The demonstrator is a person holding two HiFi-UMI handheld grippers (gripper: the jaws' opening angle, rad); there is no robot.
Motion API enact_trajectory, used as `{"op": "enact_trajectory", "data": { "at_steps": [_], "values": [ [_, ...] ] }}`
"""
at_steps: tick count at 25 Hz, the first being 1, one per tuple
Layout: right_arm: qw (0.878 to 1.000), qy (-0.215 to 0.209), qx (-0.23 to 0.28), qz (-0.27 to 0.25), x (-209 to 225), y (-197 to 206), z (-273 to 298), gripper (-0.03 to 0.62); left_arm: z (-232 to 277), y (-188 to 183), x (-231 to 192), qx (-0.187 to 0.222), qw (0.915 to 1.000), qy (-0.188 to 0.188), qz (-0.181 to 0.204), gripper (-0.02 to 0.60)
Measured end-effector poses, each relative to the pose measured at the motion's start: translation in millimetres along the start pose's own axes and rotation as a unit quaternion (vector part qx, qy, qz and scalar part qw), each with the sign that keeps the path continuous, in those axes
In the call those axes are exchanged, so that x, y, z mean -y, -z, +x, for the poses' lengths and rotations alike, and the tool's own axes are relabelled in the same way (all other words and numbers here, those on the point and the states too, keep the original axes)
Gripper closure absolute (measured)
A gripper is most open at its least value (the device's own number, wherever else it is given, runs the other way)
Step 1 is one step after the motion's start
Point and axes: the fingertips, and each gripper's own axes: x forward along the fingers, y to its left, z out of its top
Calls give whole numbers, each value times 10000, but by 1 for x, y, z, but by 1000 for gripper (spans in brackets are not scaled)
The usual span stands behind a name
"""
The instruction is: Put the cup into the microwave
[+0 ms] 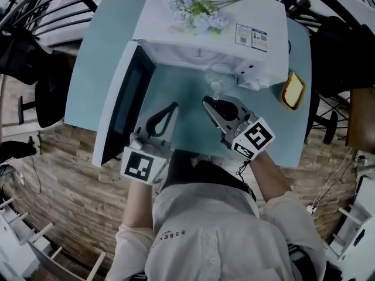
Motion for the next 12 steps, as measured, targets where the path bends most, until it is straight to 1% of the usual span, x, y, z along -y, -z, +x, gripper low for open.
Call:
{"op": "enact_trajectory", "data": {
  "at_steps": [4, 12],
  "values": [
    [9999, -55, -103, -12, 19, 12, 21, 560, 12, 9, -9, -69, 9999, -37, -120, 580],
    [9998, 14, -191, 73, 58, 33, 64, 559, 31, 29, -36, -160, 9998, -2, -110, 580]
  ]
}}
